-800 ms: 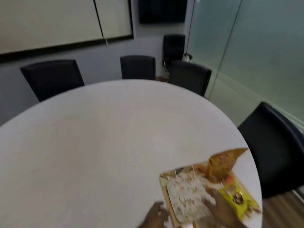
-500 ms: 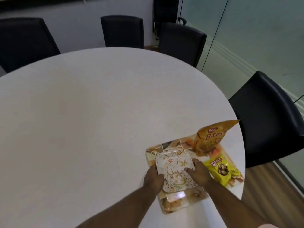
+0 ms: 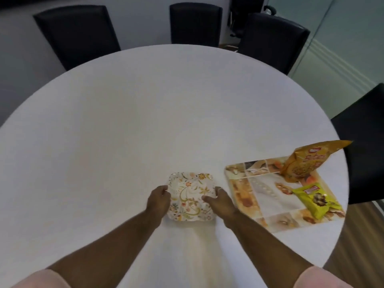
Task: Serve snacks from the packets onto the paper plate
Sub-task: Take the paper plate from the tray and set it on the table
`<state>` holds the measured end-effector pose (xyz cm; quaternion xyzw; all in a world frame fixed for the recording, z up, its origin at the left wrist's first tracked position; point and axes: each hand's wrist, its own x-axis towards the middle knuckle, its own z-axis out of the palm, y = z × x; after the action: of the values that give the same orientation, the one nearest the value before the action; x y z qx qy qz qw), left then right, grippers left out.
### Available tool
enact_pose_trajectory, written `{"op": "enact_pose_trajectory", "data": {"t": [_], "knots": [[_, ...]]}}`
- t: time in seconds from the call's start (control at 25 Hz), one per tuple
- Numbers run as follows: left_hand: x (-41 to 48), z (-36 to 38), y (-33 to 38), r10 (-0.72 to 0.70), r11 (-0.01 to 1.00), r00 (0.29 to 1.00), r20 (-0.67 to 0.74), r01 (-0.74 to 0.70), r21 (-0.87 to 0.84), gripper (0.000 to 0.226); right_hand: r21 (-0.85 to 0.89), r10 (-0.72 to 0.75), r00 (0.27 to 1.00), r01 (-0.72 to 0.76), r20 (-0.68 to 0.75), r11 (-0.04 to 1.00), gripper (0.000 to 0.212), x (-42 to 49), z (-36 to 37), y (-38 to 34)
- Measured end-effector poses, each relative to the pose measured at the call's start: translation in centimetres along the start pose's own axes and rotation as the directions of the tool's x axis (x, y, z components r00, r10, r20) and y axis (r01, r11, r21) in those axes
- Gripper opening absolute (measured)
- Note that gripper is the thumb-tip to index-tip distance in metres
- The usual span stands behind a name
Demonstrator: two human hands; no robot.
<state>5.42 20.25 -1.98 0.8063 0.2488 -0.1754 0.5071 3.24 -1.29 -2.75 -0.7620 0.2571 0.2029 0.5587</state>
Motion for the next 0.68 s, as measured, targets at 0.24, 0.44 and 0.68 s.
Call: {"op": "enact_pose_trajectory", "data": {"t": [0.24, 0.44, 0.68], "knots": [[2.3, -15.9, -9.6, -0.212, 0.974, 0.974, -0.077, 0.204, -0.101, 0.044, -0.092, 0.016, 0.974, 0.006, 0.226, 0.996, 0.065, -3.1, 17.5, -2.1], [3.8, -19.6, -12.8, -0.239, 0.964, 0.97, -0.049, 0.231, -0.132, 0.05, -0.167, 0.012, 0.979, 0.023, 0.202, 0.986, 0.069, -3.3, 23.2, -2.9], [3.3, -20.1, -11.8, -0.223, 0.975, 0.973, -0.058, 0.221, -0.036, 0.051, -0.321, -0.002, 0.974, 0.077, 0.227, 0.944, 0.06, -3.8, 23.7, -3.9]]}}
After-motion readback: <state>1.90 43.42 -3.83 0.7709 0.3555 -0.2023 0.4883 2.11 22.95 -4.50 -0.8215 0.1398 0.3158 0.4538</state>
